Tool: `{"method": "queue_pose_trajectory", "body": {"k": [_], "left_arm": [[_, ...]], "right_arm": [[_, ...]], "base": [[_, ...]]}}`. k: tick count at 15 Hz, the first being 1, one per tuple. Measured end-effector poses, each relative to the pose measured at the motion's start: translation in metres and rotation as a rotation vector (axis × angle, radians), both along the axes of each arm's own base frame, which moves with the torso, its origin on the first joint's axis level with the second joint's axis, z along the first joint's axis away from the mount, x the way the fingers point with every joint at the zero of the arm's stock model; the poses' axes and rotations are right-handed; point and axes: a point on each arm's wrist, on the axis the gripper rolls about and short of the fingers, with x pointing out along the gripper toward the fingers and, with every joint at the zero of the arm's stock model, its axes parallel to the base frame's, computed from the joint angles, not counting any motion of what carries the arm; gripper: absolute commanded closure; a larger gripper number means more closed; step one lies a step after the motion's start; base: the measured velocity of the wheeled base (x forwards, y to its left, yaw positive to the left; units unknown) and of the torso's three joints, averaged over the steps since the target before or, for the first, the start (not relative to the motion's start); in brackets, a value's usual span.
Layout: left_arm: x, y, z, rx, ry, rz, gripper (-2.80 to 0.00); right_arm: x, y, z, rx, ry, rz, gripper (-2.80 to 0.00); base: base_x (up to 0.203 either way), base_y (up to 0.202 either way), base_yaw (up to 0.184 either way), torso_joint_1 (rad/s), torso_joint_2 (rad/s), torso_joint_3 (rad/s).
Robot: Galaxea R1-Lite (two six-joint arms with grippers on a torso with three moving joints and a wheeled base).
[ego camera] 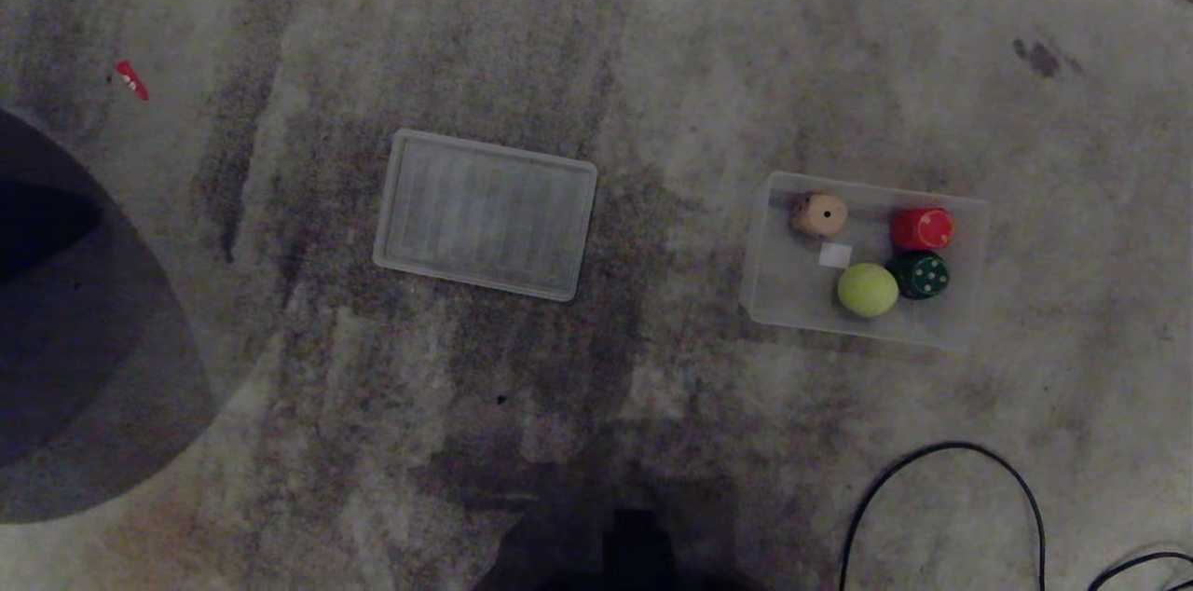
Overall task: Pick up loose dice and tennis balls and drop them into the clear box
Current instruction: Put the ball in the box
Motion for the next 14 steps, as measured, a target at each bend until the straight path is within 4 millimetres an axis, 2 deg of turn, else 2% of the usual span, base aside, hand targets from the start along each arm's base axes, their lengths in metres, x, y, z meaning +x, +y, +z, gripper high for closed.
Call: {"method": "queue_pose_trajectory", "body": {"k": [4,14], "left_arm": [[0.0,0.0,0.0,0.001,0.0,-0.001,0.0],[0.0,0.0001,0.0,-0.007,0.0,0.004,0.0]], "right_arm": [[0.0,0.0,0.0,0.0,0.0,0.0,0.0],[0.0,0.0,0.0,-0.004,0.0,-0.001,0.0]], "base": [[0.0,0.0,0.0,0.002,0.0,-0.158],[0.0,0.0,0.0,0.001,0.0,-0.008]]}}
